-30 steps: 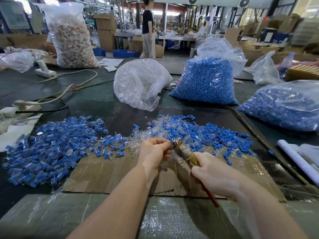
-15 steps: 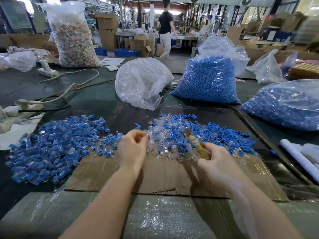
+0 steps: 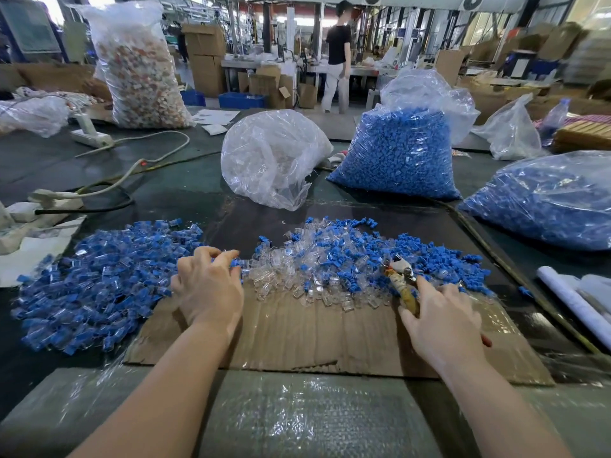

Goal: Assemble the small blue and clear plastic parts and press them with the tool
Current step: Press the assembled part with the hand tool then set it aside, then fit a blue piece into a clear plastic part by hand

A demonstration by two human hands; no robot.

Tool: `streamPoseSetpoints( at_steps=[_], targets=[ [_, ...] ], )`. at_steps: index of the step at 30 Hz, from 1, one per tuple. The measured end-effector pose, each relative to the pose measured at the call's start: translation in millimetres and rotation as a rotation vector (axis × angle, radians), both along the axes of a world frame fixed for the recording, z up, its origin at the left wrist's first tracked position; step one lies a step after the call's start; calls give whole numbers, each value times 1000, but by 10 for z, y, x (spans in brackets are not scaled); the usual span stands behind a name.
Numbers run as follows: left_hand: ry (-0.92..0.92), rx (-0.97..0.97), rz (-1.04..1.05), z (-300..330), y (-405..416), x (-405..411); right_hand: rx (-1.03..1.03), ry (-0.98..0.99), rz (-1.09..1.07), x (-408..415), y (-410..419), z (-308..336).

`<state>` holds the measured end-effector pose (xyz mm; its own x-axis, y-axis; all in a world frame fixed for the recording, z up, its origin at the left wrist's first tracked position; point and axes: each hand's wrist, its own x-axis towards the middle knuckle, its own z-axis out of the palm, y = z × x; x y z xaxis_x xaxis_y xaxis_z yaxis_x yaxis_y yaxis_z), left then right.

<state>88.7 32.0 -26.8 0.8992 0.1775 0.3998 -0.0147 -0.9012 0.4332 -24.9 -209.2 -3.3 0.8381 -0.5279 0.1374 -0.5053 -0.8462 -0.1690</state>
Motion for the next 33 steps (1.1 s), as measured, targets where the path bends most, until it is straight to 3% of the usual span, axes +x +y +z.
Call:
streamPoseSetpoints(
  at_steps=[5, 10, 17, 23, 29, 33],
  targets=[
    [-78, -198, -482, 32, -426, -210, -94, 9, -10, 9, 14, -98],
    [48, -108, -777, -16, -729, -334, -86, 33, -20, 9, 36, -163],
    [49, -119, -781, -89, -774, -356, -130, 3, -17, -1, 96, -117],
    [37, -199, -759, -79, -728, -383, -42, -287, 149, 91, 273, -116],
    [17, -395, -637, -65, -680, -421, 19, -360, 218, 243, 339, -135],
    [2, -427, -634, -47, -681, -426, -21, -338, 211, 442, 276, -72]
  ],
)
